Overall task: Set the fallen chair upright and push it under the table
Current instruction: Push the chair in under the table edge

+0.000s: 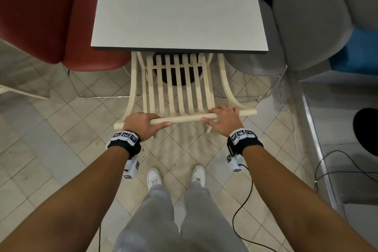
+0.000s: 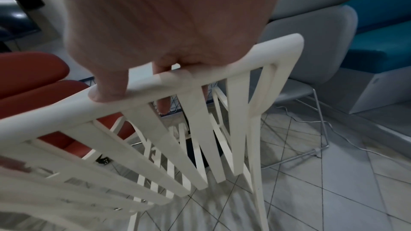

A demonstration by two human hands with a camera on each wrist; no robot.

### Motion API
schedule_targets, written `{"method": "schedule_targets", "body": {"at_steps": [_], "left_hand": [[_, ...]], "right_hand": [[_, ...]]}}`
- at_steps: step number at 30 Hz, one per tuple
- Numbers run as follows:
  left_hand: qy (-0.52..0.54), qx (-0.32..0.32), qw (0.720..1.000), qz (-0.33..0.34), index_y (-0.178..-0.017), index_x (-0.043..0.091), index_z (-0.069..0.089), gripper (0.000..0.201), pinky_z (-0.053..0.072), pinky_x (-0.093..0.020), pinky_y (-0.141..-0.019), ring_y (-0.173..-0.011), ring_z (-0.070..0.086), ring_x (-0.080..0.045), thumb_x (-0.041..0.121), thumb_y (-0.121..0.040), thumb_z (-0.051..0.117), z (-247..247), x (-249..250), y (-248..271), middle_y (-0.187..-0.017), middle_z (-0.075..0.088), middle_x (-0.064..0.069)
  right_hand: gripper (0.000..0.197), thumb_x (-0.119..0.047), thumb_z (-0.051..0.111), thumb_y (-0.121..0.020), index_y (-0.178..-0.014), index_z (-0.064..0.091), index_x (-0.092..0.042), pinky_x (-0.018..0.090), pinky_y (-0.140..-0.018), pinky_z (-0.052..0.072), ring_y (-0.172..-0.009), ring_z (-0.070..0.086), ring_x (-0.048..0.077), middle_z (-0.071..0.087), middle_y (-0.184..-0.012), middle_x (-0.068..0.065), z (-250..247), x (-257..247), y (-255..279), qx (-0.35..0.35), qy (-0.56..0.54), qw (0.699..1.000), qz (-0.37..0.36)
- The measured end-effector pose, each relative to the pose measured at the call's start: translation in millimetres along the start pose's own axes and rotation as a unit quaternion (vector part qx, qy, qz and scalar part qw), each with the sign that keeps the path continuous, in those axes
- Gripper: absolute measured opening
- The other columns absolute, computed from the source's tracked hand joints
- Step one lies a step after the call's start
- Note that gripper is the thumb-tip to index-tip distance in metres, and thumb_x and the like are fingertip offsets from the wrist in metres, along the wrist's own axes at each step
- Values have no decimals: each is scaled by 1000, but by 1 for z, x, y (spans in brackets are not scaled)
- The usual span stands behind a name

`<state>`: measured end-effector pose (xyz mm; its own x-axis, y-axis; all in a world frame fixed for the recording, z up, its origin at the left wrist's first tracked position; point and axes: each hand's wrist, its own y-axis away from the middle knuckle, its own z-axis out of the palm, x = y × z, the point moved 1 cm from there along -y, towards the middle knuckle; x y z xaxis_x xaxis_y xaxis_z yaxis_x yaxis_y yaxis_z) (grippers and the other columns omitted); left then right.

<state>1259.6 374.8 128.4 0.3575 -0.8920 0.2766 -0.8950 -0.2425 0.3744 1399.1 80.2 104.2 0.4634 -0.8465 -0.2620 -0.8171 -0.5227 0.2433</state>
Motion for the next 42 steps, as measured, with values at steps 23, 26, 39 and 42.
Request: {"method": "schedule_targets", "body": {"at_steps": [23, 26, 39, 42], "left_hand": [[-32, 60, 997, 34, -106, 43, 78, 79, 50, -28, -63, -76, 68, -10, 100, -74, 34, 28, -25, 30, -77, 73, 11], [-16, 65, 997, 32, -104, 42, 79, 66, 46, -28, -63, -75, 66, -11, 93, -75, 48, 24, -31, 34, -80, 76, 10], [-15, 125, 992, 33, -91, 38, 80, 97, 36, -24, -53, -56, 59, -12, 104, -65, 14, 24, -22, 54, -61, 70, 8], [20, 143, 989, 35, -91, 35, 81, 94, 43, -24, -53, -59, 66, -13, 103, -68, 21, 27, -23, 54, -64, 72, 9]], "right_hand": [[73, -85, 42, -84, -98, 70, -19, 38, -95, 39, -92, 58, 21, 69, -94, -3, 26, 15, 72, 104, -54, 993, 11], [85, -90, 25, -84, -102, 69, -19, 38, -95, 36, -95, 57, 23, 69, -98, -2, 29, 15, 72, 93, -52, 994, 15], [88, -94, 23, -78, -106, 70, -25, 37, -91, 30, -98, 51, 18, 65, -101, -8, 27, 24, 64, 65, -72, 995, -12], [81, -91, 29, -80, -106, 71, -26, 38, -91, 31, -98, 52, 18, 66, -101, -8, 26, 27, 60, 64, -66, 996, -21]]}}
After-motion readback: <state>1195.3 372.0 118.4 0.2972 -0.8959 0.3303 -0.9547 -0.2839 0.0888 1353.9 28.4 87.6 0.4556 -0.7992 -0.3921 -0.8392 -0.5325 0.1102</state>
